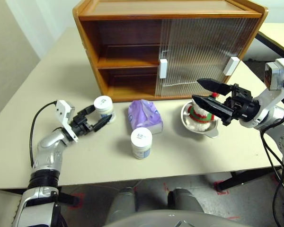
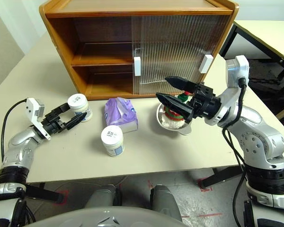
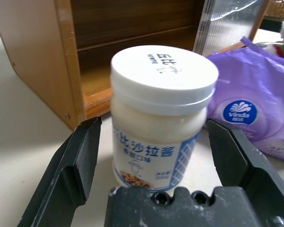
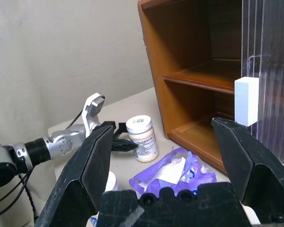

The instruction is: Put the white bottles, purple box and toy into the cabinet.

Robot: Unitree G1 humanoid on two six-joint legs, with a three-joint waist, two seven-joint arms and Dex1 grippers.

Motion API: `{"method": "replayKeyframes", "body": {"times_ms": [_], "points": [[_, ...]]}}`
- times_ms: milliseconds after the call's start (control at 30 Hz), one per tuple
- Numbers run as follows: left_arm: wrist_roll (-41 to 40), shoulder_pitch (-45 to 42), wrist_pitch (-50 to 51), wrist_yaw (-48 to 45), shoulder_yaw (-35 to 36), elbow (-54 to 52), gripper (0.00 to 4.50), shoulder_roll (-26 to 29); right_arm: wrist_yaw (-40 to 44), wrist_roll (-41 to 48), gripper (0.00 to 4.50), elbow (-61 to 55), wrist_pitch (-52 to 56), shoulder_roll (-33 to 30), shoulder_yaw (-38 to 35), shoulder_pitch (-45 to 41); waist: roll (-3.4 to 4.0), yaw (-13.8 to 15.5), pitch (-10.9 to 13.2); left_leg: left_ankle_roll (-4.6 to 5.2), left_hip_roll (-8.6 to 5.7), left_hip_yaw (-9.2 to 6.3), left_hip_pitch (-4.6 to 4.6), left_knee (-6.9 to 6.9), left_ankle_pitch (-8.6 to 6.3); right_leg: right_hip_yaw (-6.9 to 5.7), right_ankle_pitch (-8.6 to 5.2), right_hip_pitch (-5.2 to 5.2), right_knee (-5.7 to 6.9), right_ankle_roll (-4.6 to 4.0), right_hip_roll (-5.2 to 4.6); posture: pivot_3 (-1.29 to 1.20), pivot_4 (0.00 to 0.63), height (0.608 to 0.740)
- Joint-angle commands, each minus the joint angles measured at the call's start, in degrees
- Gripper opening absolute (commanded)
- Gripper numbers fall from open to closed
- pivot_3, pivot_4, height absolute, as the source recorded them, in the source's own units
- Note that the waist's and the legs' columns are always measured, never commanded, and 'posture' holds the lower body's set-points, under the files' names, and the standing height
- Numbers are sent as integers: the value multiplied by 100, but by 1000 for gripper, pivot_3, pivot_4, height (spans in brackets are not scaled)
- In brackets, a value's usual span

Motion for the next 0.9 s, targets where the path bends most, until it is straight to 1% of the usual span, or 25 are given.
{"method": "replayKeyframes", "body": {"times_ms": [33, 433, 533, 600, 633, 800, 900], "points": [[116, -108, -150, -48, -65, 271, 4461, -67, -35, 55, 4500, -115, 49, -58, -107, 37, 0, 0, -1, 0, 0, 0, 0, 0, 0, 0, 0, 0, 0, 0, 0, -7, 0, 740], [224, -394, -323, -90, -131, 677, 4461, -203, -75, 48, 4500, -173, 44, -45, -153, 103, -5, -10, -3, 2, 0, 5, 0, 1, 1, 2, 2, 0, 0, 3, 4, -21, 0, 740], [234, -423, -342, -99, -130, 721, 3861, -193, -85, 44, 4500, -181, 36, -36, -150, 105, -5, -12, -4, 2, 0, 5, 0, 1, 1, 2, 3, 0, 0, 3, 5, -22, 0, 740], [242, -436, -343, -103, -123, 715, 3198, -185, -87, 37, 4500, -175, 27, -30, -147, 104, -5, -14, -4, 1, 0, 6, 1, 1, 1, 3, 2, 0, 0, 3, 6, -22, 0, 740], [242, -440, -336, -106, -118, 697, 3083, -181, -85, 30, 4500, -169, 21, -27, -144, 103, -5, -14, -4, 2, 0, 7, 1, 1, 1, 3, 3, 0, 0, 3, 6, -22, 0, 740], [191, -425, -230, -92, -91, 471, 3083, -160, -65, 1, 4500, -140, 3, -5, -115, 94, -7, -13, -4, 2, 0, 7, 1, 1, 1, 4, 3, 0, 0, 4, 7, -13, 0, 740], [96, -436, -10, 6, -99, 58, 3083, -220, -43, -15, 4500, -116, -11, 12, -87, 79, -9, -13, -4, 3, 0, 7, 0, 1, 2, 4, 4, 0, 0, 3, 7, -7, 0, 740]]}}
